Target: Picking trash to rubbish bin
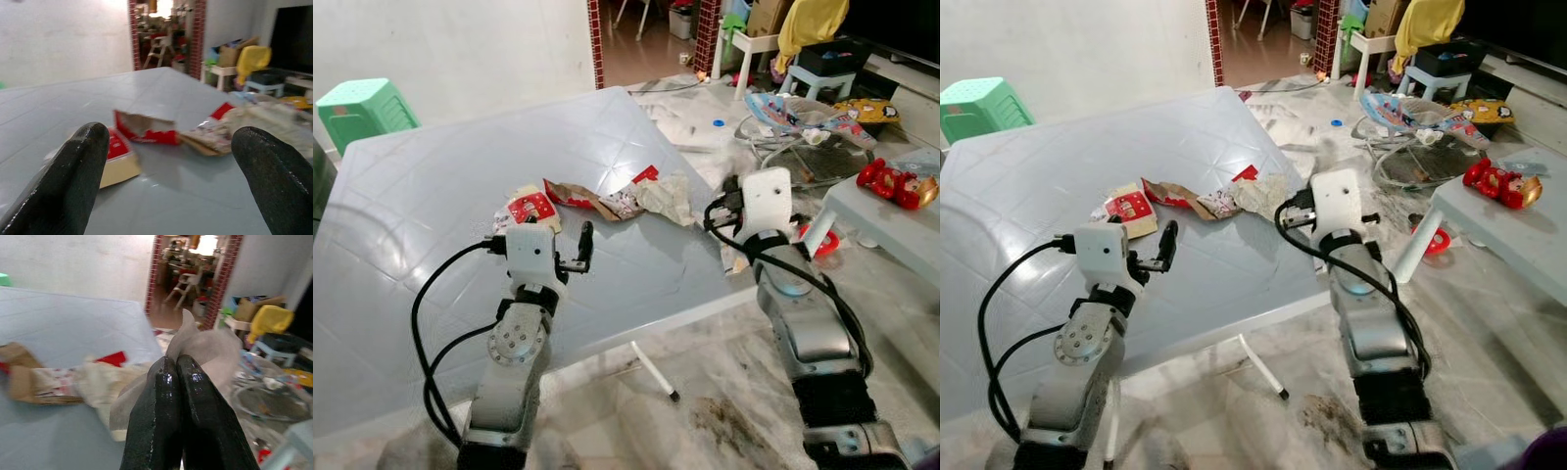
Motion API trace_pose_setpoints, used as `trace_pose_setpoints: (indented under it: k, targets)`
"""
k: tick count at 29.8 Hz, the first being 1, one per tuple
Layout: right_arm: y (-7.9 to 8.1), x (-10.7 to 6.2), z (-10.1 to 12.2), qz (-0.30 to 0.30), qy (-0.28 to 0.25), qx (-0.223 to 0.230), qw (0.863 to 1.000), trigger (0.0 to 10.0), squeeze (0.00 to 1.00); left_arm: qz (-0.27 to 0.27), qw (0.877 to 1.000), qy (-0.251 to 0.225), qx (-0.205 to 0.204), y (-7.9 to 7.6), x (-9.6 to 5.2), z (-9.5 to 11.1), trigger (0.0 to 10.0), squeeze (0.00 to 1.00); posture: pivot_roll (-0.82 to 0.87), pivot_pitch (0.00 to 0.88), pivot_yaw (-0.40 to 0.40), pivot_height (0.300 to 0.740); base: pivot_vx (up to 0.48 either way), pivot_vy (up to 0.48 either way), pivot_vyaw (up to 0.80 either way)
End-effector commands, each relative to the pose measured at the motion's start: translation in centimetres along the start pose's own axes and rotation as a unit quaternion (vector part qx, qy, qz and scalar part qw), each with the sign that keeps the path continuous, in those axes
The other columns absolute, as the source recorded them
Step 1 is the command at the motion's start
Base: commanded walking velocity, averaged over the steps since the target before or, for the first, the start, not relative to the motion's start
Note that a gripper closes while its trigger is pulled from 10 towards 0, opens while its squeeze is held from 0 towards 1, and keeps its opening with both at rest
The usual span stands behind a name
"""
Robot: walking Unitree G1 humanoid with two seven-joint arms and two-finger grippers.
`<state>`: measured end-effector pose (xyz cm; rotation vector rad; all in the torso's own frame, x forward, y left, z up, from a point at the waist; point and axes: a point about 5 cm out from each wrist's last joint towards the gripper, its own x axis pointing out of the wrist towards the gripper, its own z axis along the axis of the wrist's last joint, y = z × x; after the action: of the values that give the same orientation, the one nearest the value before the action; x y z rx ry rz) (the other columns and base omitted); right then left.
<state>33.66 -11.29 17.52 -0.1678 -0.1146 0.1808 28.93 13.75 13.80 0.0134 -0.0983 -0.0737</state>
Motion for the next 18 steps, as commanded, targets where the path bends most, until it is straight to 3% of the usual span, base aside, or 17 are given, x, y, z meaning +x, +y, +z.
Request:
trace_pose_setpoints:
  k: [1,12,18]
  targets:
    - [-0.61,0.06,0.55,-0.006,-0.01,-0.008,1.0,0.0,0.0,-0.006,1.0,-0.001,-0.004,-0.43,0.09,0.05,10.0,0.0,0.02,0.033,0.01,0.74,0.0,-0.285,0.0]
    - [-0.63,0.1,0.58,-0.006,-0.01,-0.01,1.0,0.0,0.0,-0.004,1.0,0.0,-0.003,-0.4,0.11,0.0,10.0,0.0,0.02,0.034,0.01,0.74,0.0,-0.282,0.0]
    - [-0.69,0.04,0.62,-0.005,-0.012,-0.012,1.0,0.0,0.0,0.021,1.0,-0.003,-0.008,-0.02,0.11,-0.02,10.0,0.0,0.02,0.036,0.009,0.74,0.0,0.0,0.0]
